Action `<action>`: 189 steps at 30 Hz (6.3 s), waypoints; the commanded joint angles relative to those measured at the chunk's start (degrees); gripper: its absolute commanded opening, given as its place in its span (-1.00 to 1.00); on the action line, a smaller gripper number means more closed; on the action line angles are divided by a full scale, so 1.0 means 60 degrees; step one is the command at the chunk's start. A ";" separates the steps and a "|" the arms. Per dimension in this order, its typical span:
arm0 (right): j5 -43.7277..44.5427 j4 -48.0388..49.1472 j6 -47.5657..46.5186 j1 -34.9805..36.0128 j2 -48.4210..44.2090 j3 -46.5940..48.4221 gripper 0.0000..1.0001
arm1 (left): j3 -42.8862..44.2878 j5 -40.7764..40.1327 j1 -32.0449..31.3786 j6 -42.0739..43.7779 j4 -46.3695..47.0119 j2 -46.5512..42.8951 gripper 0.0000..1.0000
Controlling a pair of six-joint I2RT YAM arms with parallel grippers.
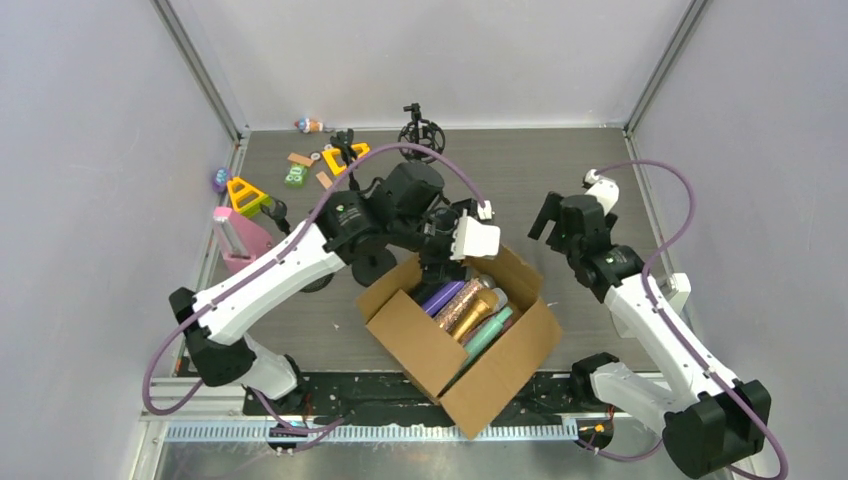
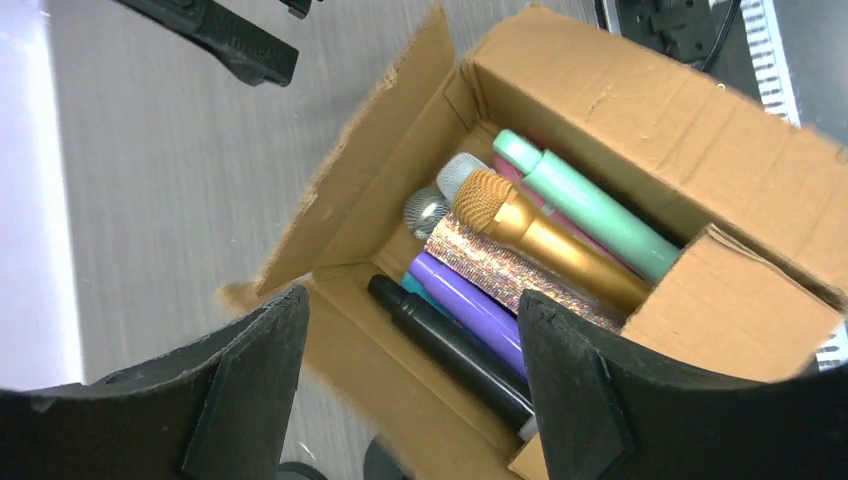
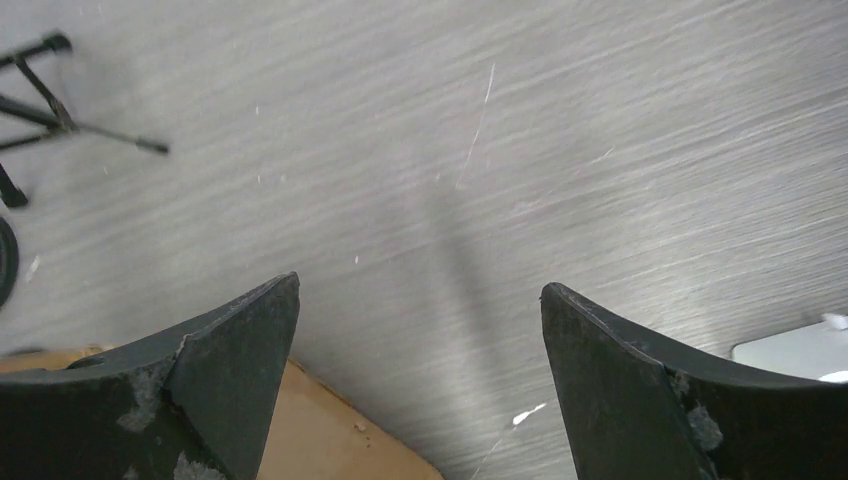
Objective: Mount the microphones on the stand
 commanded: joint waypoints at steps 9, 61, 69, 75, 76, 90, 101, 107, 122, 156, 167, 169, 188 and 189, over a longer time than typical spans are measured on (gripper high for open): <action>-0.0633 0.1113 -0.1446 0.0331 0.0099 0.2636 0.90 | 0.1072 -0.0719 0.2049 -0.1598 -0.0524 -0.2537 0.72; -0.1934 -0.1757 -0.4626 0.6057 0.8047 1.1374 -0.58 | -0.0144 -0.1547 0.8195 -0.3842 -0.0447 -0.5579 0.99; -0.1937 -0.1163 -0.4386 0.4791 0.6313 0.9216 -0.63 | -0.0211 -0.1372 0.8195 -0.3668 -0.0494 -0.5649 0.99; -0.1601 -0.0821 -0.4388 0.3903 0.5653 0.8419 -0.66 | -0.0343 -0.1208 0.8195 -0.3668 -0.0498 -0.5677 0.99; -0.1526 -0.0750 -0.4348 0.3774 0.5606 0.8351 -0.66 | -0.0341 -0.1193 0.8188 -0.3655 -0.0506 -0.5669 0.99; -0.1288 0.0028 -0.4265 0.1024 0.6185 0.8927 -0.73 | -0.0497 -0.0733 0.8193 -0.3393 -0.0994 -0.5448 0.99; -0.0988 0.0109 -0.4222 0.0180 0.8215 1.0929 -0.77 | -0.0228 -0.0266 0.8192 -0.3214 -0.1513 -0.5409 0.99; -0.1033 0.0058 -0.4003 -0.0011 0.8804 1.1181 -0.70 | -0.0379 -0.0196 0.8195 -0.3122 -0.1570 -0.5468 0.99; -0.1405 -0.0276 -0.3366 -0.0449 0.8344 1.0991 0.87 | -0.0414 -0.0137 0.8195 -0.3062 -0.1805 -0.5536 0.99; -0.2066 -0.0897 -0.2922 0.3383 0.0444 0.2223 0.91 | -0.3847 0.2967 0.6345 -0.2451 -0.2240 -0.5404 0.99; -0.1778 -0.1549 -0.2537 0.3454 -0.0007 0.1327 0.91 | -0.3857 0.2247 0.4191 -0.3217 -0.0429 -0.3902 0.99; -0.1677 -0.1541 -0.2616 0.3454 -0.0032 0.1235 0.76 | -0.3754 0.2391 0.3906 -0.3114 -0.0384 -0.3530 0.99; -0.1577 -0.0011 -0.3354 0.3449 0.0722 0.1450 -0.48 | -0.3015 0.0390 0.3125 -0.3534 -0.0499 -0.1349 0.02; -0.1652 0.0037 -0.3354 0.3444 0.0833 0.1590 -0.47 | -0.2924 0.0491 0.3105 -0.3536 -0.0713 -0.1360 -0.23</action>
